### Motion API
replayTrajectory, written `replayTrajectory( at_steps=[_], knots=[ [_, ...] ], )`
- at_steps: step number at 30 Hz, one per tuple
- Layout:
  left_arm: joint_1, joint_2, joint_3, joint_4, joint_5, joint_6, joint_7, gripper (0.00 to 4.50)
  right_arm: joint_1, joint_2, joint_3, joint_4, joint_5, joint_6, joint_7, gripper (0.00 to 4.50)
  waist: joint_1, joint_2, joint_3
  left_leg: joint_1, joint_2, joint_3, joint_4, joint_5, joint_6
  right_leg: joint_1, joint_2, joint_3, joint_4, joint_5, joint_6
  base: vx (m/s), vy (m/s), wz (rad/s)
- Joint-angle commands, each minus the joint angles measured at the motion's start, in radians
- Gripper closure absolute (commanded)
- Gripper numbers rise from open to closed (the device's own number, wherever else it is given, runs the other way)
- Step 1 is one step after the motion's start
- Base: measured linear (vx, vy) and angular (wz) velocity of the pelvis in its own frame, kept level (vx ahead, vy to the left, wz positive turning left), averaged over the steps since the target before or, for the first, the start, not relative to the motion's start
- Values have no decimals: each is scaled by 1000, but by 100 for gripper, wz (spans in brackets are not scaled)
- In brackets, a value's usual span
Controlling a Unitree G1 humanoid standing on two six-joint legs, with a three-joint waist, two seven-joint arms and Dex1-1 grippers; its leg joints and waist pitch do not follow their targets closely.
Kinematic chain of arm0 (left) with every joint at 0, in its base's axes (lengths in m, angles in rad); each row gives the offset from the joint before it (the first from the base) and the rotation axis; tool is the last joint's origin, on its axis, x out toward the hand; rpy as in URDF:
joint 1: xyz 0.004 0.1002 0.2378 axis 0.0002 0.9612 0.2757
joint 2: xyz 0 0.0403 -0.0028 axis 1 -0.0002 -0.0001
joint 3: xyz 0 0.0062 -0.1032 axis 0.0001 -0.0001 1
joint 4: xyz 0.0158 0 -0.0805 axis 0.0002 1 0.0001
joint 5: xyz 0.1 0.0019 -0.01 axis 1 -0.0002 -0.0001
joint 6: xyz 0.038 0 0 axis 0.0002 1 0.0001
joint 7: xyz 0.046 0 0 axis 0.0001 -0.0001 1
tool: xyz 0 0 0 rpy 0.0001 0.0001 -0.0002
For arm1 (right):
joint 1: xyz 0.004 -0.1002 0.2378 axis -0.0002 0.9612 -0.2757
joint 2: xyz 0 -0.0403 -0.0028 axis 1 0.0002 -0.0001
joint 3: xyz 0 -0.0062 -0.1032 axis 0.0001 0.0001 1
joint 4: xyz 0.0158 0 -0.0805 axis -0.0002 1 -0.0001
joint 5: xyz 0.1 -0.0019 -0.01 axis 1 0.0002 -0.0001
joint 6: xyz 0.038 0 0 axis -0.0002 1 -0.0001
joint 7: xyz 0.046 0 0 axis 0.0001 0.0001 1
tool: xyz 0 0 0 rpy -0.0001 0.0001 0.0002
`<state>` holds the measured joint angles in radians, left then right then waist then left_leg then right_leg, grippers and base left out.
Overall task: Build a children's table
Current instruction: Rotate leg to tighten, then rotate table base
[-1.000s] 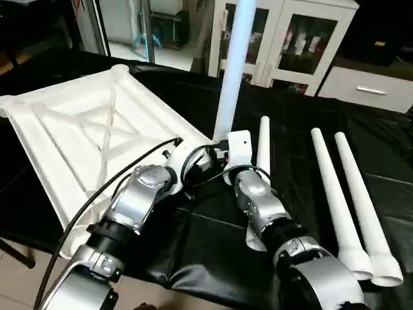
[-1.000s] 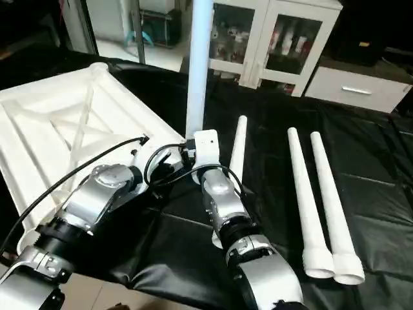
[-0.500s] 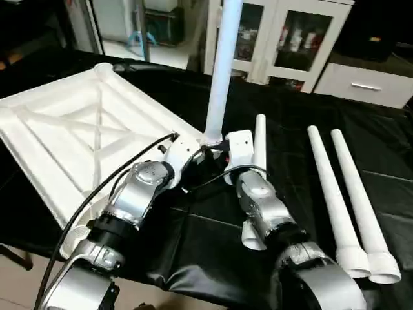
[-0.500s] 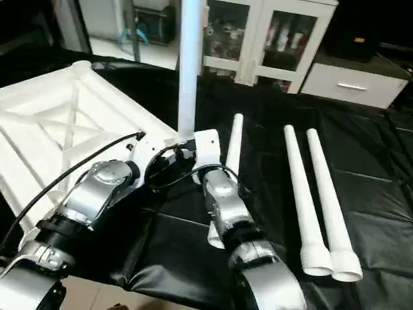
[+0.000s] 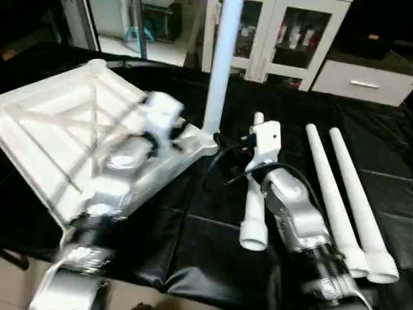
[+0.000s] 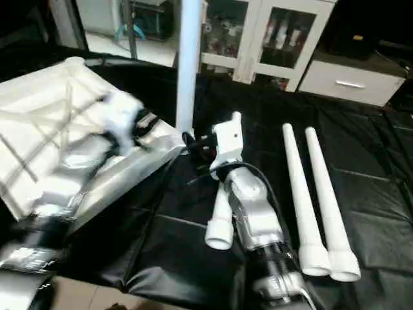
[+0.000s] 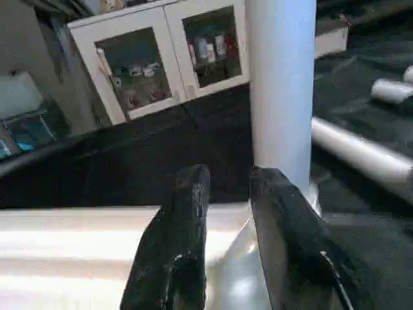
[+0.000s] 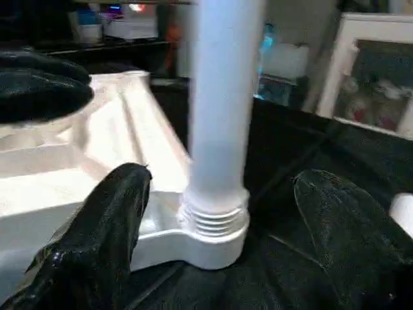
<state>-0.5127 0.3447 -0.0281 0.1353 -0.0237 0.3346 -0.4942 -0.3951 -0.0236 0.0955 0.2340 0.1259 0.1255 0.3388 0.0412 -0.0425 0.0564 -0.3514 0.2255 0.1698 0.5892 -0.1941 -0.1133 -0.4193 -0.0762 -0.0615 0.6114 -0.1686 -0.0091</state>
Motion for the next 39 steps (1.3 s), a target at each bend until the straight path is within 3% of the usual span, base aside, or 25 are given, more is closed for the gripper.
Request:
replayTrajectory(
  at_steps=[1, 5, 6, 9, 10, 13, 15, 17, 18, 23, 25, 32, 39],
  knots=[
    [29, 43, 46, -83, -9, 61, -21, 327, 20, -16, 28, -68, 16, 51, 40, 61, 2, 27, -65, 6, 0, 8, -75, -237, -12, 57, -38, 39, -60, -166, -179, 0, 0, 0],
    [142, 219, 147, -151, 63, 162, -28, 327, 68, -71, 80, -178, 39, 136, 119, 61, -7, 31, -57, 4, -1, 2, -82, -274, -18, 53, -32, 38, -64, -218, -154, 0, 0, 0],
    [173, 262, 176, -158, 87, 190, -21, 327, 81, -87, 92, -204, 44, 153, 138, 61, -10, 25, -57, 5, -1, 3, -81, -281, -15, 52, -30, 38, -67, -230, -149, 0, 0, 0],
    [220, 328, 320, -131, 146, 281, 93, 327, 114, -138, 127, -269, 67, 204, 214, 61, -5, 34, -57, 12, -1, 4, -79, -284, -17, 44, -28, 39, -68, -218, -155, 0, 0, 0],
    [232, 344, 349, -121, 163, 296, 131, 327, 122, -150, 136, -286, 70, 219, 234, 61, -6, 21, -56, 10, -1, 5, -79, -283, -10, 43, -29, 40, -71, -220, -155, 0, 0, 0],
    [271, 398, 389, -68, 197, 325, 185, 327, 129, -186, 167, -315, 68, 249, 286, 61, 0, 26, -54, 9, -2, 0, -82, -295, -9, 42, -31, 39, -70, -251, -142, 0, 0, 0],
    [301, 422, 372, -51, 211, 336, 179, 327, 130, -205, 182, -325, 75, 263, 319, 61, 5, 27, -52, 15, 0, 0, -82, -319, -12, 34, -34, 42, -75, -281, -143, 0, 0, 0],
    [340, 444, 353, -43, 211, 360, 155, 327, 132, -233, 203, -351, 92, 289, 360, 61, 8, 26, -53, 9, 0, -3, -84, -321, -10, 39, -34, 42, -71, -282, -138, 0, 0, 0],
    [369, 458, 336, -45, 210, 380, 133, 327, 134, -252, 214, -373, 103, 308, 383, 61, 10, 27, -55, 12, 1, -2, -83, -319, -12, 36, -34, 43, -72, -273, -138, 0, 0, 0],
    [428, 467, 304, -102, 204, 467, 54, 327, 133, -270, 209, -417, 126, 357, 396, 61, 17, 29, -53, 12, 2, -2, -86, -323, -18, 34, -37, 45, -74, -268, -151, 0, 0, 0],
    [462, 477, 256, -148, 179, 514, -2, 327, 129, -277, 204, -432, 138, 374, 409, 61, 17, 29, -52, 13, 2, -4, -87, -347, -24, 32, -36, 44, -75, -282, -148, 0, 0, 0],
    [476, 449, 185, -292, 49, 548, -135, 327, 128, -314, 215, -458, 152, 401, 444, 61, 19, 22, -53, 10, 0, -3, -86, -346, -25, 36, -36, 46, -74, -278, -154, 0, 0, 0],
    [463, 443, 121, -368, 26, 577, -194, 327, 136, -345, 227, -471, 144, 418, 470, 61, 19, 20, -55, 8, -1, -1, -83, -307, -19, 40, -34, 46, -71, -263, -148, 0, 0, 0]
  ],
)
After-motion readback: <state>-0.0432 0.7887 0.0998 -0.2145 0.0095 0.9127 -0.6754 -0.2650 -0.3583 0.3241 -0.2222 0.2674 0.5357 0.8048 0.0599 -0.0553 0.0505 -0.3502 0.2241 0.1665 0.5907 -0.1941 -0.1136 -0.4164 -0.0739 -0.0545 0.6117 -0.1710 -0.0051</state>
